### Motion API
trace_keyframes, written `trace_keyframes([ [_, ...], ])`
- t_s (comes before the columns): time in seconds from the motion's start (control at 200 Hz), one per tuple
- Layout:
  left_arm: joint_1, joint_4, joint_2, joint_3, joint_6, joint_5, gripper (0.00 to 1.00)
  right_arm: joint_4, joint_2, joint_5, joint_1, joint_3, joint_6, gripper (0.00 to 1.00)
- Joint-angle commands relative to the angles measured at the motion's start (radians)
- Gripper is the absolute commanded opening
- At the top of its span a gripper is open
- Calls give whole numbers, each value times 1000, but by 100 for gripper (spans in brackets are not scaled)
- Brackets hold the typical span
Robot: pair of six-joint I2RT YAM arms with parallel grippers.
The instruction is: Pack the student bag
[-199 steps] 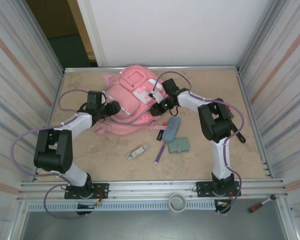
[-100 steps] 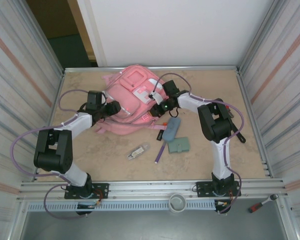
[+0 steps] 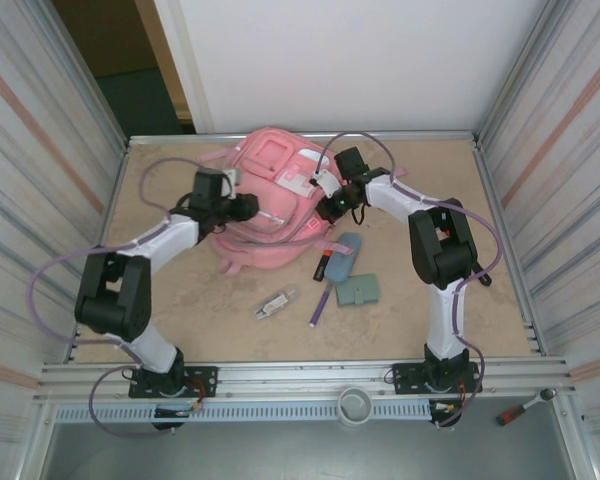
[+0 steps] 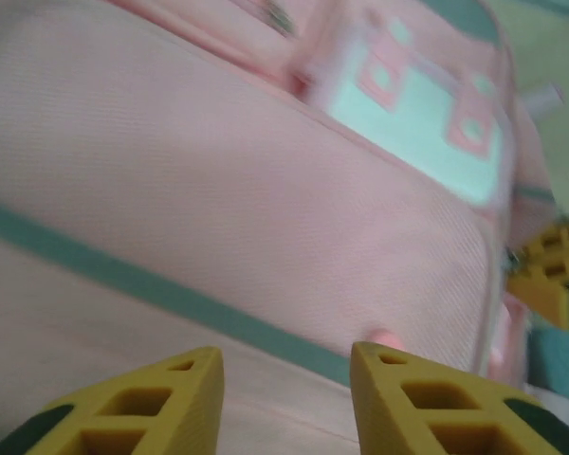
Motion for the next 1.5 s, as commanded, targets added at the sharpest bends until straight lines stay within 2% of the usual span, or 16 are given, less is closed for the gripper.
trace_keyframes([
  [0.0, -35, 37, 114, -29, -13, 46, 32, -91, 11, 116, 14, 47, -85, 0],
  [0.065, -52, 98, 169, -42, -54, 7, 25, -127, 11, 163, 32, 54, -111, 0],
  [0.21, -90, 239, 259, -99, -183, -85, 0, -194, 16, 238, 71, 62, -134, 0],
  [0.471, -174, 362, 299, -205, -343, -294, 0, -195, -16, 173, 152, 44, -79, 0],
  [0.702, -218, 441, 308, -253, -410, -350, 0, -90, 6, 10, 186, 7, 47, 0],
  [0.932, -279, 490, 334, -242, -434, -358, 0, 42, -3, -123, 208, -23, 127, 0],
  [1.253, -316, 517, 331, -231, -436, -356, 0, -12, -118, -392, 150, 15, 203, 0],
  [1.333, -317, 514, 306, -226, -427, -347, 0, -19, -139, -373, 129, -16, 198, 0],
  [1.473, -307, 464, 207, -211, -374, -343, 0, -108, -140, -217, 82, -26, 124, 0],
  [1.493, -304, 458, 189, -211, -365, -342, 3, -122, -137, -197, 79, -22, 109, 0],
])
